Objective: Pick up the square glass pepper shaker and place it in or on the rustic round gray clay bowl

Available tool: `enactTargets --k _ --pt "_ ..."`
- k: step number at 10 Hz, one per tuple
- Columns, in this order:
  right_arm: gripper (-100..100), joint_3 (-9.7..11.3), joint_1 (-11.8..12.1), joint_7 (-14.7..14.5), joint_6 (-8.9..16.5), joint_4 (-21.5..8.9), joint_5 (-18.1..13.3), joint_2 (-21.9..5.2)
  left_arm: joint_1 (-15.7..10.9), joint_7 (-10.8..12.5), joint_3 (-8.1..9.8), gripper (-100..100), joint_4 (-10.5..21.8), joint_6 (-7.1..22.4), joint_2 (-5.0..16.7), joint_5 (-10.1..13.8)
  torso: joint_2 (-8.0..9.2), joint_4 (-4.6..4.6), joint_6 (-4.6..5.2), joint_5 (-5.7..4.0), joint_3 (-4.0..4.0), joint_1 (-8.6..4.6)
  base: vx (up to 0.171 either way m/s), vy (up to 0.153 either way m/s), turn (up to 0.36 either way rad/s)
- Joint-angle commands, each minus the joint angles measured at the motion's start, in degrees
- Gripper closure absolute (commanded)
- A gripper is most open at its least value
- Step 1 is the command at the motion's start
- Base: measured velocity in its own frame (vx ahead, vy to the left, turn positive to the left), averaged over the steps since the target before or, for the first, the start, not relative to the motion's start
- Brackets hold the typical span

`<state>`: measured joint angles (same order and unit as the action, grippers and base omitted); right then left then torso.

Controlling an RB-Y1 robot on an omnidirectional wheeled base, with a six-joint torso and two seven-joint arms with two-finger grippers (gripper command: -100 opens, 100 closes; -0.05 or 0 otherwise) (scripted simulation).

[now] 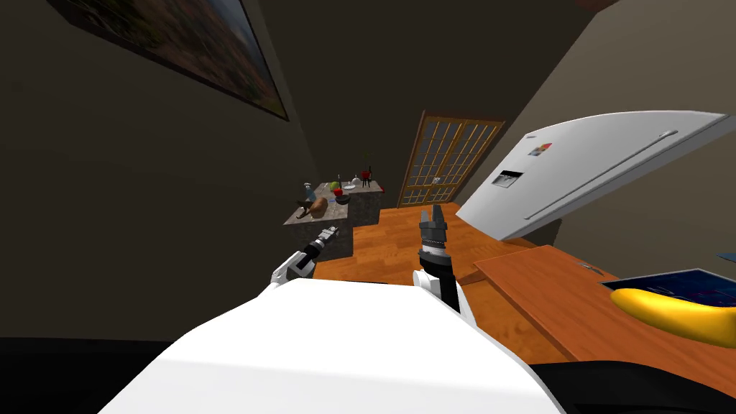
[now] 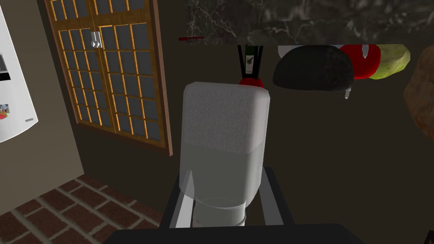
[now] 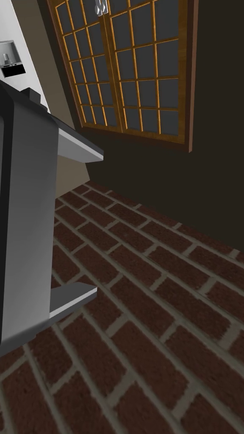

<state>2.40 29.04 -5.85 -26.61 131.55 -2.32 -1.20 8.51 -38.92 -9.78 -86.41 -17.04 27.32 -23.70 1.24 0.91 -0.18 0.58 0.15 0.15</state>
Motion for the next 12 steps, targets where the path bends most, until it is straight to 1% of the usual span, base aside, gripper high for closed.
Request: enactTargets --k 1,2,3,4,7,9,12 --pt "0 0.0 0.0 0.0 0.0 0.0 0.0 0.0 -0.9 0.6 0.03 100 -0.4 1.7 1.1 0.1 0.00 0.00 0.00 0.00 0.00 0.00 -0.134 -0.023 -0.134" --pt "0 0.0 0.0 0.0 0.0 0.0 0.0 0.0 -1.7 1.6 0.30 100 -0.2 2.9 1.7 0.1 -0.17 0.04 0.01 0.00 -0.10 -0.04 -0.060 0.002 -0.137" --pt "0 0.0 0.0 0.0 0.0 0.0 0.0 0.0 -2.9 3.0 0.79 100 0.4 4.1 2.1 0.3 -0.48 0.10 0.01 0.02 -0.27 0.06 0.043 0.029 -0.160" --pt "0 0.0 0.0 0.0 0.0 0.0 0.0 0.0 -3.6 3.9 1.11 100 0.7 4.8 2.3 0.3 -0.92 0.19 0.02 0.06 -0.52 0.21 0.092 0.067 -0.095" --pt "0 0.0 0.0 0.0 0.0 0.0 0.0 0.0 -6.2 7.0 2.38 100 2.2 7.1 2.9 0.5 -1.76 0.44 -0.04 0.19 -1.05 0.56 0.180 0.068 -0.080" --pt "0 0.0 0.1 0.0 0.0 0.0 0.0 0.0 -8.2 9.3 3.38 100 3.3 8.7 3.2 0.6 -1.89 0.52 -0.02 0.21 -1.15 0.37 0.201 0.037 -0.096" --pt "0 0.0 0.1 0.0 0.0 0.0 0.0 0.0 -11.4 12.8 4.95 100 4.7 11.2 3.8 0.6 -2.09 0.58 -0.04 0.24 -1.28 0.52 0.224 0.073 -0.098"
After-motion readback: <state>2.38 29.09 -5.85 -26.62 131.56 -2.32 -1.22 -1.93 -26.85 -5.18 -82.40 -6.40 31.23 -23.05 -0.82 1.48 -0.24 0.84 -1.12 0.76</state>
